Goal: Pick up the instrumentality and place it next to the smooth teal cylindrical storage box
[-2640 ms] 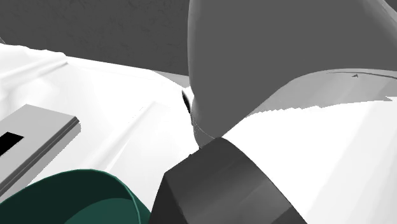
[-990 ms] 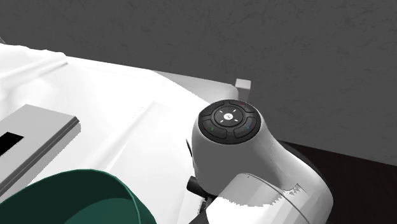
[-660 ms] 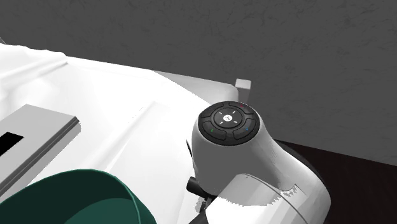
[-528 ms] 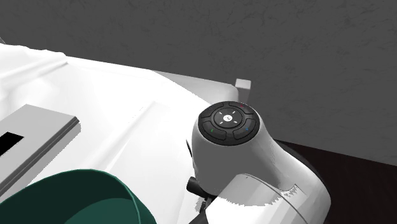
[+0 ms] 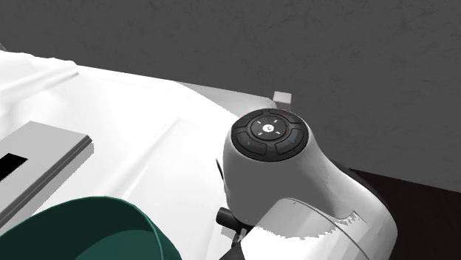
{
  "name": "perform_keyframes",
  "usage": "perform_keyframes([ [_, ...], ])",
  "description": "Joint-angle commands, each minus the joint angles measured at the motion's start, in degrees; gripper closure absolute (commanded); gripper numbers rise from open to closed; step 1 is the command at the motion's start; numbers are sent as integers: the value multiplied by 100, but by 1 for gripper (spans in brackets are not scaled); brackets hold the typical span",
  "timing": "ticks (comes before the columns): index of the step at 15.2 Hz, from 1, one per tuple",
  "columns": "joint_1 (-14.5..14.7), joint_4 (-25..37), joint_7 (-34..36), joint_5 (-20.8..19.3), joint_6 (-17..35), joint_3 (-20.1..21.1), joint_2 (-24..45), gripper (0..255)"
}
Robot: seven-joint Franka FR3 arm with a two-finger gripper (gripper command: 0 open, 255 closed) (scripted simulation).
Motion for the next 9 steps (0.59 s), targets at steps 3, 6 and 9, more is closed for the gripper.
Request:
perform_keyframes([
  [3,41,305,-24,28,-711,-25,-394,0],
  [6,41,305,-24,28,-711,-25,-394,0],
  [9,41,305,-24,28,-711,-25,-394,0],
])
